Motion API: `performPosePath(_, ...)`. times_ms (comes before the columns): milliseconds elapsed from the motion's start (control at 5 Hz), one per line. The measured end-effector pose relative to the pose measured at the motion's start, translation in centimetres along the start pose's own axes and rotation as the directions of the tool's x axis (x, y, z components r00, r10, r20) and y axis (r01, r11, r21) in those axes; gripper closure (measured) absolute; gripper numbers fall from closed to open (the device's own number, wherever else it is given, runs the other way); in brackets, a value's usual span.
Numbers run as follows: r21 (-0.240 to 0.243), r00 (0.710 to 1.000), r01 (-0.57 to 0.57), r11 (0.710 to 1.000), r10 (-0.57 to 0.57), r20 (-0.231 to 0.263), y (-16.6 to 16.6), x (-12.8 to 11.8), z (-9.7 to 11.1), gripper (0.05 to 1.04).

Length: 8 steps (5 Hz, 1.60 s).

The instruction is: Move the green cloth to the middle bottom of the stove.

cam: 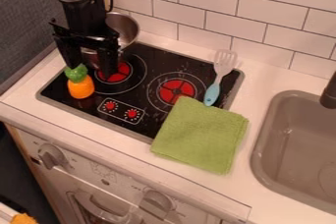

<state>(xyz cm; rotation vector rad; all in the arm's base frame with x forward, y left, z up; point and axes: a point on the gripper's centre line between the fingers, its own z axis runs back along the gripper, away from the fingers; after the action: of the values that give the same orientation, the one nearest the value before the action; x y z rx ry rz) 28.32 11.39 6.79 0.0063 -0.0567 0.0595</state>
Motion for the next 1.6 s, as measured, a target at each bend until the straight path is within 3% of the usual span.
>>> performPosePath(200,-0.006,1.0,-0.008,1.0,0.008,-0.019,-0.1,-0.2,-0.7,0.083)
performPosePath(400,-0.003,0.997,0.071,0.997,-0.071,0.016,-4.1,-2.8,1.6,0.083)
performPosePath(600,0.055,0.987,0.125,0.991,-0.13,0.09,-6.0,-4.1,4.1,0.083)
performPosePath(800,0.069,0.967,0.211,0.975,-0.218,0.129,-8.8,-4.6,5.2,0.083)
performPosePath(1200,-0.02,0.967,0.255,0.967,-0.254,0.033,-13.3,-4.7,-0.3,0.083)
performPosePath(1400,-0.029,0.946,0.323,0.946,-0.322,0.045,-16.3,-3.6,-2.2,0.083)
performPosePath(1600,-0.008,0.938,0.342,0.94,-0.341,0.06,-17.8,-2.6,-3.3,0.083)
